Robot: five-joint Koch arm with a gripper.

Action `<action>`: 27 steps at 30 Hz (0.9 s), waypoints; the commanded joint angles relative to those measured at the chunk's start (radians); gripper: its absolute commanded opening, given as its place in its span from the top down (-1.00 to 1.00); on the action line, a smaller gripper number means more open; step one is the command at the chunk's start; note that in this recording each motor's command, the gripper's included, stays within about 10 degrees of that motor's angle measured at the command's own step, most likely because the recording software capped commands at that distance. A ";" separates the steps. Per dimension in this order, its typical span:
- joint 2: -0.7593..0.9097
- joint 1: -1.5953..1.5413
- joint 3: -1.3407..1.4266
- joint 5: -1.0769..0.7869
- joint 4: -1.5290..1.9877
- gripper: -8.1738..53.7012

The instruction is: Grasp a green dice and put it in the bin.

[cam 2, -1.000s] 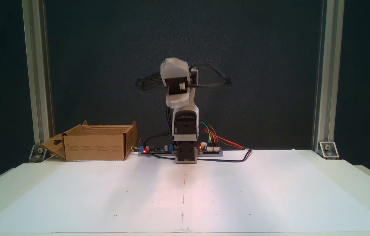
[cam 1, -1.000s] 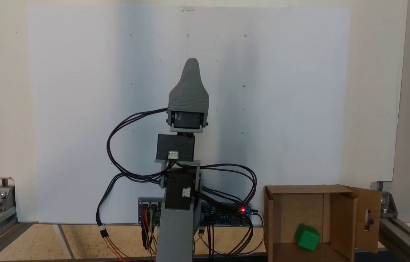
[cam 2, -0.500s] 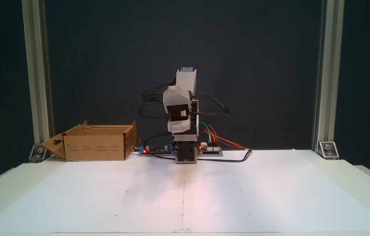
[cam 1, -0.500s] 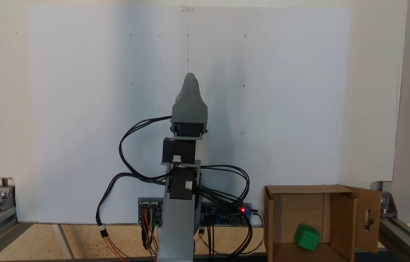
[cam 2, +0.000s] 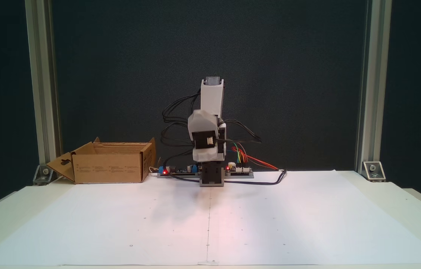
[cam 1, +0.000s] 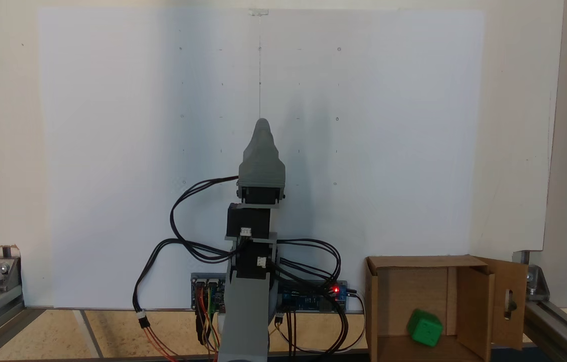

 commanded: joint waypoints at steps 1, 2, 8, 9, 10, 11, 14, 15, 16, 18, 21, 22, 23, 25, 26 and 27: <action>0.120 -0.009 0.005 0.008 -0.094 -0.66; 0.118 -0.009 0.025 0.008 -0.101 -0.66; 0.117 -0.003 0.112 0.008 -0.129 -0.67; 0.118 0.000 0.112 0.006 -0.129 -0.67; 0.118 0.006 0.112 0.003 -0.129 -0.68; 0.118 0.011 0.112 0.002 -0.129 -0.68; 0.115 0.009 0.112 0.003 -0.124 -0.70; 0.114 0.009 0.112 0.003 -0.121 -0.70; 0.114 0.011 0.112 0.003 -0.114 -0.70; 0.114 0.011 0.112 0.005 -0.101 -0.70; 0.114 0.012 0.112 0.003 -0.100 -0.70; 0.114 0.011 0.112 0.005 -0.100 -0.70; 0.114 0.011 0.112 0.005 -0.100 -0.70; 0.112 0.011 0.112 0.005 -0.091 -0.70; 0.112 0.011 0.110 0.003 -0.083 -0.70; 0.112 0.011 0.110 0.003 -0.083 -0.70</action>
